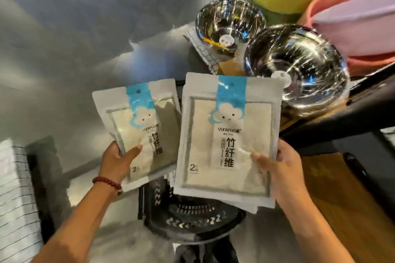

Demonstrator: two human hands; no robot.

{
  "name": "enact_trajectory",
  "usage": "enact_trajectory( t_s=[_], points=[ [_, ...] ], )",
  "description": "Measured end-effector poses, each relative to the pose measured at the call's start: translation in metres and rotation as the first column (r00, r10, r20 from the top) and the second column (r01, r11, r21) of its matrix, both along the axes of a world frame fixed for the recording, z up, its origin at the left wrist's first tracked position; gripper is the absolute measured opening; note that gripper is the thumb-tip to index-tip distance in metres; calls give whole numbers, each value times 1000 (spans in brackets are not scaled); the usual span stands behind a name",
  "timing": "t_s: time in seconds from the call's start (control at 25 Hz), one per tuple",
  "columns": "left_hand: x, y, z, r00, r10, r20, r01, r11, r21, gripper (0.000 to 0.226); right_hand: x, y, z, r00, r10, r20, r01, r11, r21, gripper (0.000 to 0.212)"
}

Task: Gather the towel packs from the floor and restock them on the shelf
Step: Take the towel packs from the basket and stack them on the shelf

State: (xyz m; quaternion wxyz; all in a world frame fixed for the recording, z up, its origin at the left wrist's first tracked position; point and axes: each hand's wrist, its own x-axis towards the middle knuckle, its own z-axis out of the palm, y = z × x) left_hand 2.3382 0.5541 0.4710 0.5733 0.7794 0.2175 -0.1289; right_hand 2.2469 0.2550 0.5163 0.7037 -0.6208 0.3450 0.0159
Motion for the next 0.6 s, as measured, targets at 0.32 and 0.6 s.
enact_trajectory(
  t_s=[0.32,0.6],
  points=[
    [-6,-11,223,937,-187,294,183,982,40,22,-47,4,195,965,-127,232,121,992,40,30],
    [-21,-72,340,800,-412,437,471,882,-32,24,-139,-2,306,804,-395,445,406,911,75,30]
  ],
)
